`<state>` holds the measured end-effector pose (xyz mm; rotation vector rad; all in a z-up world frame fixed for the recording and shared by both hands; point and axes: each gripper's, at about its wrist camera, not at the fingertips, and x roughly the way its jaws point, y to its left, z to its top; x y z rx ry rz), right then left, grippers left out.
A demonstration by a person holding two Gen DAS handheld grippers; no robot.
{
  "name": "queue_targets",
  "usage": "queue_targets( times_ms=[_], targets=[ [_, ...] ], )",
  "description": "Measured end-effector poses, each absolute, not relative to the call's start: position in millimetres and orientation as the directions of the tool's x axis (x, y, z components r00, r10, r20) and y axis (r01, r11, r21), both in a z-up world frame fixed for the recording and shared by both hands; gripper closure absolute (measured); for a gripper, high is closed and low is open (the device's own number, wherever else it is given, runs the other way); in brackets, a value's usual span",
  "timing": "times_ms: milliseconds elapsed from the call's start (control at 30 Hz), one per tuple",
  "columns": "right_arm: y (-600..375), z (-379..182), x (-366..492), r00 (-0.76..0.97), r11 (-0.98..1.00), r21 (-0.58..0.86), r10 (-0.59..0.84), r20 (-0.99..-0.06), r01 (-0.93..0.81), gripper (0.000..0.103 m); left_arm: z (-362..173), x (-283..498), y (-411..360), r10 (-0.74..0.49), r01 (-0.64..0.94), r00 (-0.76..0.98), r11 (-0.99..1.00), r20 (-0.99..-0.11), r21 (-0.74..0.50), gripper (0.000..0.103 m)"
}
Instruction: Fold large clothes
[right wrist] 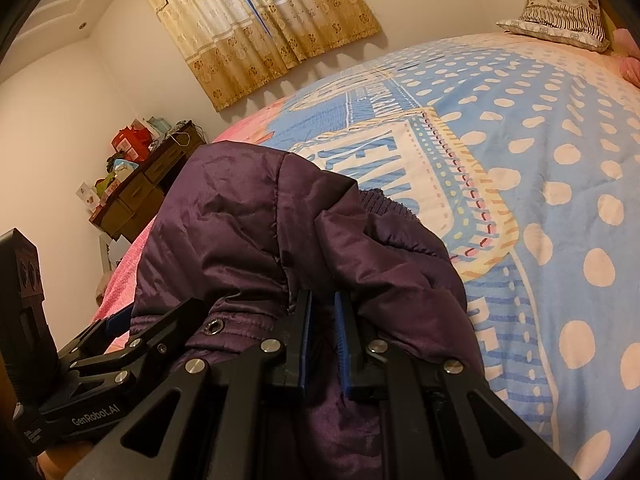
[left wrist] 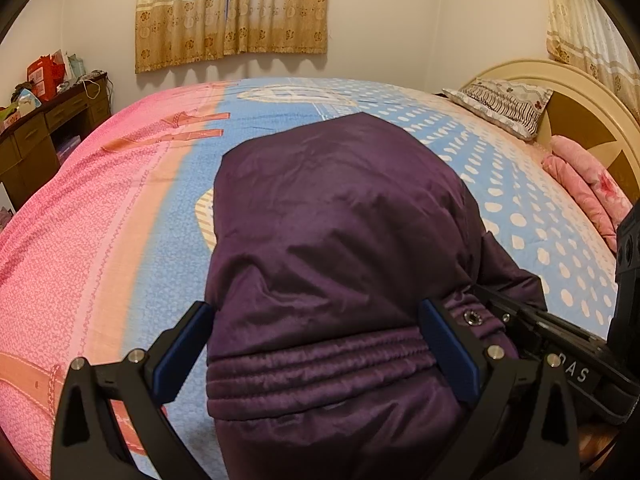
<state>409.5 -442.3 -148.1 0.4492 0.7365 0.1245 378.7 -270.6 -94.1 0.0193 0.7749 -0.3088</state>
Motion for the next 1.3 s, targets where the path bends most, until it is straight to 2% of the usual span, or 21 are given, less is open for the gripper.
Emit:
queue_targets(
  times_ms=[700,833,933,1033,1067,1100,1200,1300],
  targets=[
    [-443.4,-143.4,408.0,0.742,0.901,0.433,0.263,-0.616,0.039,0.094,-91.6,377.9,-272.2,-0.26,0.277,0.673,0.957,-0.693,-0.091,0.0],
    [-445.4,-123.9,396.9,0.746,0.913,0.407,0.27,-0.609,0.002,0.091,-78.4,370.8,-257.2,-0.295,0.277,0.658,0.95,-0.693,-0.141,0.0],
    [-435.9,-105.8,385.4,0.751,0.963,0.268,0.199,-0.63,-0.03,0.081,-73.5,353.8,-245.5,-0.306,0.291,0.67,0.947,-0.677,-0.14,0.0],
    [-430.2,-93.3,373.9,0.76,0.984,0.17,0.154,-0.631,-0.058,0.058,-74.9,344.0,-230.9,-0.338,0.314,0.667,0.936,-0.664,-0.161,0.0],
    [-431.4,-88.9,369.5,0.763,0.982,0.174,0.165,-0.625,-0.071,0.035,-76.1,342.7,-225.2,-0.356,0.321,0.654,0.929,-0.667,-0.182,0.0],
    [-433.2,-85.7,365.9,0.763,0.978,0.192,0.188,-0.619,-0.085,0.001,-76.5,342.9,-219.7,-0.38,0.327,0.639,0.921,-0.669,-0.211,0.0],
    [-446.5,-75.3,352.6,0.786,0.963,0.251,0.23,-0.574,-0.099,0.001,-78.8,346.6,-206.8,-0.45,0.347,0.587,0.891,-0.673,-0.293,0.0],
    [-458.6,-77.7,356.1,0.769,0.953,0.295,0.237,-0.593,-0.066,0.001,-82.1,352.6,-204.6,-0.488,0.369,0.548,0.87,-0.679,-0.328,0.0]
  ],
)
